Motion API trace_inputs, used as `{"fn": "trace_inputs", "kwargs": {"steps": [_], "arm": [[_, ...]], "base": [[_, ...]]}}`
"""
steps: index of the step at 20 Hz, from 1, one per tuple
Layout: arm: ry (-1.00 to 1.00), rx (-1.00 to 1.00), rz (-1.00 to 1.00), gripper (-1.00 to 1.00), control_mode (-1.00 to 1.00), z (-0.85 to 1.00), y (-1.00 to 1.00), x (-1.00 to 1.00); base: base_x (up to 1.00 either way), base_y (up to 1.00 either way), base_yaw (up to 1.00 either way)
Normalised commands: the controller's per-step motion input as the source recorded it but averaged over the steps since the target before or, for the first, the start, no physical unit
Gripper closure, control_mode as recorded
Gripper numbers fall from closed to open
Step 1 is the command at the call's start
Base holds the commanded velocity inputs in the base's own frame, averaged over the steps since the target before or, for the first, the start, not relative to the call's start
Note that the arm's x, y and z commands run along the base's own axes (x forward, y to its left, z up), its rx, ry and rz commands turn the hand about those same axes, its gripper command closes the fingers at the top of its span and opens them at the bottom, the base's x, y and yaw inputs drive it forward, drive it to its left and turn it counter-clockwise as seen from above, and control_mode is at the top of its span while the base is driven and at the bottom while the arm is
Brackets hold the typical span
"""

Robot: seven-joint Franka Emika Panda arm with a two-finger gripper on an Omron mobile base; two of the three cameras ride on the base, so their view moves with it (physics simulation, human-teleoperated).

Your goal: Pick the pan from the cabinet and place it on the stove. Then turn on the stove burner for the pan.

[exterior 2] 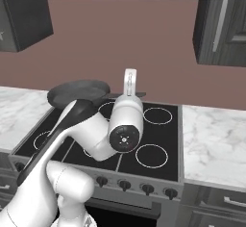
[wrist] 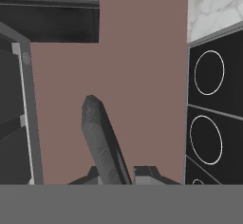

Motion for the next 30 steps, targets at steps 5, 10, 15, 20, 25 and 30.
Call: {"fn": "trace_inputs", "kwargs": {"steps": [5, 10, 15, 20, 25, 30], "arm": [[0.00, 0.00, 0.00, 1.00, 1.00, 0.00, 0.00, 0.00], [0.00, 0.00, 0.00, 1.00, 1.00, 0.00, 0.00, 0.00], [0.00, 0.00, 0.00, 1.00, 1.00, 0.00, 0.00, 0.00], [-0.03, 0.00, 0.00, 1.00, -1.00, 0.00, -0.04, 0.00], [-0.13, 0.00, -0.01, 1.00, -1.00, 0.04, -0.38, 0.00], [-0.05, 0.00, -0.03, 1.00, -1.00, 0.04, -0.39, 0.00]], "base": [[0.31, 0.15, 0.00], [0.12, 0.01, 0.00], [0.00, 0.01, 0.00], [0.03, 0.00, 0.00], [0.00, 0.00, 0.00], [0.00, 0.00, 0.00]]}}
